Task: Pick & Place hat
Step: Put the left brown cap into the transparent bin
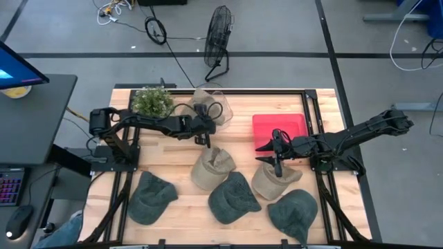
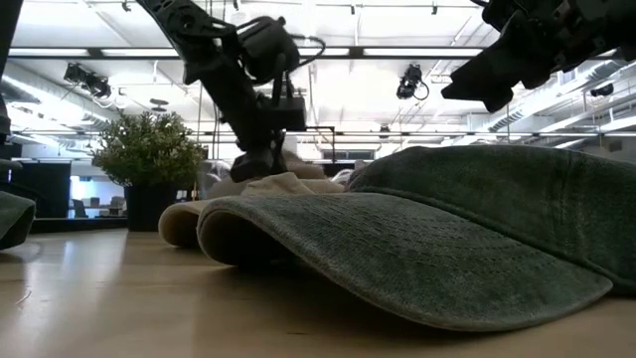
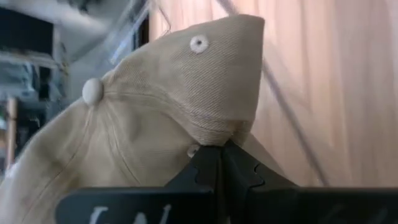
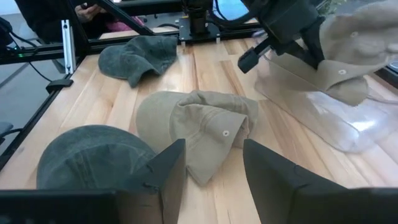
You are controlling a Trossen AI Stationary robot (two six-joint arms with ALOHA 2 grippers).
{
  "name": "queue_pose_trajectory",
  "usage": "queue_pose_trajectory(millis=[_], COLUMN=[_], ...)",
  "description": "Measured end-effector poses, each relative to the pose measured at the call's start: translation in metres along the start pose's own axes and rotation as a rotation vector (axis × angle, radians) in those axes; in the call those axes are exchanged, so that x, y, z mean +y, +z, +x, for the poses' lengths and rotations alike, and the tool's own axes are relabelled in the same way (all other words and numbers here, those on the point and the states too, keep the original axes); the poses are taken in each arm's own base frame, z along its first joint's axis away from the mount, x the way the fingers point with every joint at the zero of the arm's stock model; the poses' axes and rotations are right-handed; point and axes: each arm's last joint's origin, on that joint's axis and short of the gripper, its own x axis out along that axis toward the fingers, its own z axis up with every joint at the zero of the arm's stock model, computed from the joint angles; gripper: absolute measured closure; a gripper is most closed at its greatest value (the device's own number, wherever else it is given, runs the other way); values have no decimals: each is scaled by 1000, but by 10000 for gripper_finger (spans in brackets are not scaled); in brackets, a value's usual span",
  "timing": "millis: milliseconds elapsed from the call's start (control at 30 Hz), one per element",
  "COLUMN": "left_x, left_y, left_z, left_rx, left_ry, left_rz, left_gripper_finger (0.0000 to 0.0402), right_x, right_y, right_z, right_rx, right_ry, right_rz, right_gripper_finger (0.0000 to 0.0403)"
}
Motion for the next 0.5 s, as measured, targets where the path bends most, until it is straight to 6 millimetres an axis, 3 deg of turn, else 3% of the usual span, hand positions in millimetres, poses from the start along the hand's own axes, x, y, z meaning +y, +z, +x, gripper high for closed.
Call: queue_pose_trajectory(millis=[133, 300, 500], left_x=[3, 2, -10], left_y=[-2, -1, 17], left_z=[2, 2, -17], left_rx=[13, -11, -37], left_ry=[1, -27, -12], left_rz=[-18, -42, 35], left_gripper_finger=[362, 293, 227], right_x=[0, 0, 0], right_y=[0, 0, 0], right_z=[0, 0, 0], right_rx=[-1, -1, -1], right_ry=[0, 0, 0], right_rz=[1, 0, 28], right_gripper_finger=[236, 236, 236])
